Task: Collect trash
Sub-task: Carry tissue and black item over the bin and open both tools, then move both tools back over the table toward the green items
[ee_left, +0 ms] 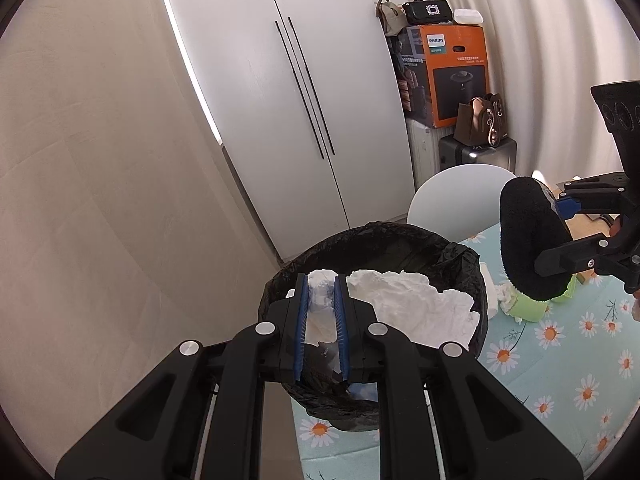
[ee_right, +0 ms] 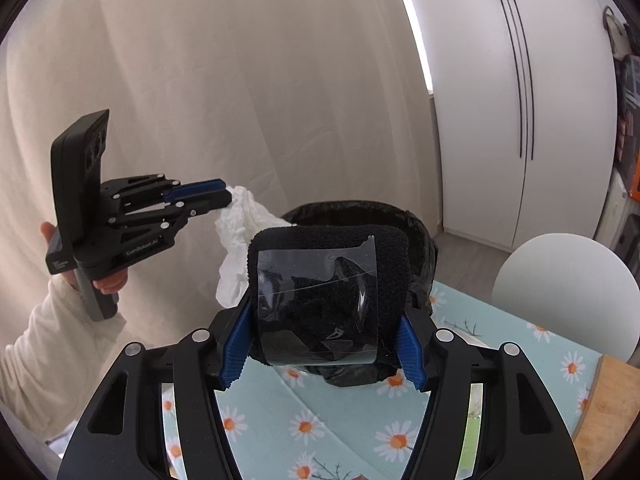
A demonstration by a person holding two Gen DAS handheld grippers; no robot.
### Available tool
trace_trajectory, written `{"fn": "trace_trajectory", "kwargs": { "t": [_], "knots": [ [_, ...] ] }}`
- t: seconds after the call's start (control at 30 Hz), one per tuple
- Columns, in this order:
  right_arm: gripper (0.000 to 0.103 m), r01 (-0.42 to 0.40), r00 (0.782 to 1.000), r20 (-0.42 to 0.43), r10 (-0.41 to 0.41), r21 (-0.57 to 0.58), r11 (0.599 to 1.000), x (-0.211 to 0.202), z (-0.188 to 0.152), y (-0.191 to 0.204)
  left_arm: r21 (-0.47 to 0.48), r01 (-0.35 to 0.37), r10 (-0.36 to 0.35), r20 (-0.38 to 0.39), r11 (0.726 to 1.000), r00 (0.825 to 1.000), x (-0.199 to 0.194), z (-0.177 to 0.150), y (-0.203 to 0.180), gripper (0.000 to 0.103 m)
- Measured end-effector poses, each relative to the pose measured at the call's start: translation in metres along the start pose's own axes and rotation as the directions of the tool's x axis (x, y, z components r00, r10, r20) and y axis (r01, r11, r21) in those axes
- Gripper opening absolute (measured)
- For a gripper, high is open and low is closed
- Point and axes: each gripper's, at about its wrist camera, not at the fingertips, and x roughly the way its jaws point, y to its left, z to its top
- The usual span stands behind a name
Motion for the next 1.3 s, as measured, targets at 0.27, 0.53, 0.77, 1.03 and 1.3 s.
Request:
{"fn": "trace_trajectory", "kwargs": {
  "t": [0.27,0.53,0.77,1.03,1.3],
  "knots": [
    [0.095,0.078,0.997,-0.029,-0.077,0.034,0.996,0.047,0.019,-0.005,-0.038,-0.05,0.051,0.027,0.998,0.998,0.027,-0.013,0.009,0.083],
    [0.095,0.129,0.99,-0.057,-0.125,0.074,0.989,0.039,-0.002,-0.02,-0.143,-0.045,0.048,0.017,0.989,0.999,0.024,-0.032,0.027,0.096],
    [0.095,0.182,0.979,-0.11,-0.173,0.077,0.98,0.008,-0.041,-0.038,-0.187,-0.088,0.084,-0.028,0.978,0.996,0.02,-0.052,0.016,0.097],
    [0.095,0.206,0.97,-0.158,-0.186,0.116,0.972,-0.028,-0.077,-0.059,-0.21,-0.116,0.105,-0.059,0.971,0.993,0.005,-0.056,-0.014,0.097],
    [0.095,0.202,0.961,-0.206,-0.182,0.081,0.976,-0.061,-0.098,-0.066,-0.203,-0.148,0.125,-0.122,0.968,0.985,-0.01,-0.063,-0.057,0.097]
  ]
}}
